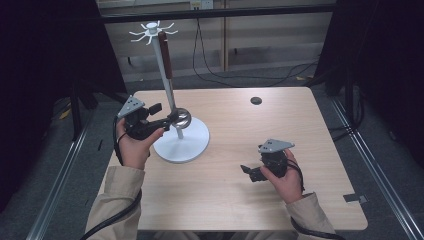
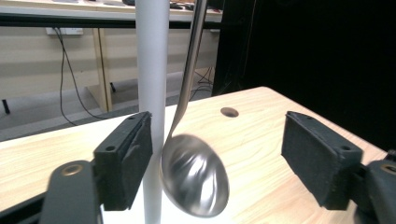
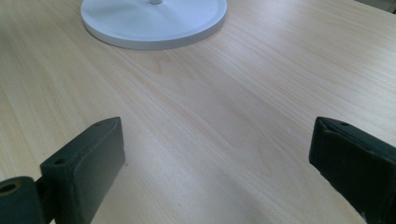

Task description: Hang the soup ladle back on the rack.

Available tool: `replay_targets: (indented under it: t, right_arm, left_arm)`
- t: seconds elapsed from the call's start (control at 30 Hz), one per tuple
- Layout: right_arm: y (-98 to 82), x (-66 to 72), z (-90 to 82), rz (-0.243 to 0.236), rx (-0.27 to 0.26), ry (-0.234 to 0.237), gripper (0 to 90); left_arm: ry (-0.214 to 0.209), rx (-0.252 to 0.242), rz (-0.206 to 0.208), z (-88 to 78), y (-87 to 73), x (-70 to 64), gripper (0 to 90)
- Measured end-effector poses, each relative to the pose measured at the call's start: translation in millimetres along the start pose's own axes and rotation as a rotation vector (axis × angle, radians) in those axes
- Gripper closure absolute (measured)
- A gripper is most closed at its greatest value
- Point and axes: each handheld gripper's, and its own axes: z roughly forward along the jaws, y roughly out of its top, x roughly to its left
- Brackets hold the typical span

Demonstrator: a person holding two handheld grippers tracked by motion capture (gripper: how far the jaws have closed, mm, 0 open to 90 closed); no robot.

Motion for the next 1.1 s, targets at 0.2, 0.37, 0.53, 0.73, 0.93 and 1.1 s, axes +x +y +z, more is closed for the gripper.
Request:
replay_targets:
  t: [0.2,0.37,0.53,0.73,0.93,1.1]
  right_arm:
    - [0.2,0.1,-0.4,-0.001,-0.002,0.002,3.2]
    - [-0.2,-0.2,-0.4,0.002,-0.004,0.003,3.2]
    - [-0.5,-0.3,-0.9,0.003,-0.006,0.002,3.2]
    - [-0.3,-0.3,-2.1,0.004,-0.009,0.0,3.2]
    - [-0.5,-0.7,-2.5,0.005,-0.012,0.001,3.2]
    - [-0.8,-0.5,-2.0,0.002,-0.009,0.002,3.2]
  left_arm:
    - [0.006,0.017,0.009,-4.4,-13.1,-1.2,18.5]
    - [0.005,0.032,0.011,-7.1,-23.9,-1.2,17.1]
    - [0.012,0.044,0.009,-9.3,-35.1,-2.2,16.0]
    - [0.005,0.058,0.004,-12.6,-49.9,-1.2,15.1]
    - [0.018,0.076,0.005,-15.5,-61.6,-1.3,13.7]
    - [0.012,0.077,-0.004,-16.0,-66.3,-1.7,12.8]
